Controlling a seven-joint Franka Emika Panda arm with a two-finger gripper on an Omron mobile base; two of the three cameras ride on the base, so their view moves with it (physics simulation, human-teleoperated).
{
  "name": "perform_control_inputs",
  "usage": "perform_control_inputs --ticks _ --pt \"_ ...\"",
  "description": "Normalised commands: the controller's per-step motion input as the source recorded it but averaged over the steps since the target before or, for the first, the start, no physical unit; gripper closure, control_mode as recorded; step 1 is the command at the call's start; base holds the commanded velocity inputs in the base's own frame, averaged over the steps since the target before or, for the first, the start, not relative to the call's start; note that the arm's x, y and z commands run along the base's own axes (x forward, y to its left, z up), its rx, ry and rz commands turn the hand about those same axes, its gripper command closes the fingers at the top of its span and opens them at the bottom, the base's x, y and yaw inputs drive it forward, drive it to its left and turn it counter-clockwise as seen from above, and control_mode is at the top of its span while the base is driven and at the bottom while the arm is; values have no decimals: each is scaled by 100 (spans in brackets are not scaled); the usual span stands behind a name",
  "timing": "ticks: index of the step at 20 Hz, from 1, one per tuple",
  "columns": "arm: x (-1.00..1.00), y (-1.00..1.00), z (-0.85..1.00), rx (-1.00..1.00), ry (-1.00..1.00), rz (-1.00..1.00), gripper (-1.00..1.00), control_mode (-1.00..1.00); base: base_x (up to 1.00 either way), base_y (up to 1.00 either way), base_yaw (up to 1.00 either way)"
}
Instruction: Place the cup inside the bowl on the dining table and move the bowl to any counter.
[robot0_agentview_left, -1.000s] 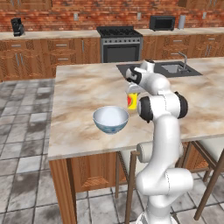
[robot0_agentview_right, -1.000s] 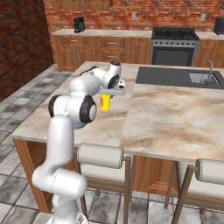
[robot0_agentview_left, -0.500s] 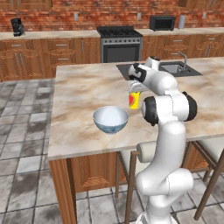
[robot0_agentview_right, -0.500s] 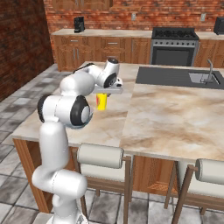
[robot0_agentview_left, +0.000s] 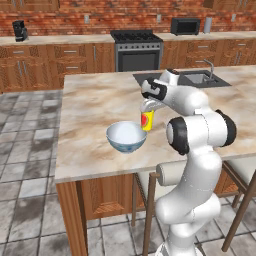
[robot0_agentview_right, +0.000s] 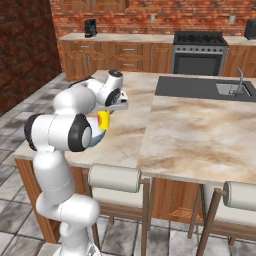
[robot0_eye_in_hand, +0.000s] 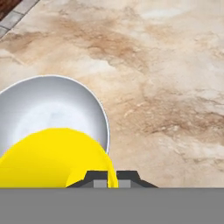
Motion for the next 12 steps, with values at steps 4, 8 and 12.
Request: perform_control_inputs --ticks 4,8,12 --pt "-28 34 13 0 0 4 100 -100 0 0 0" --pt "-4 31 9 0 0 2 100 -100 0 0 0" --pt "0 35 6 0 -2 0 100 -100 0 0 0"
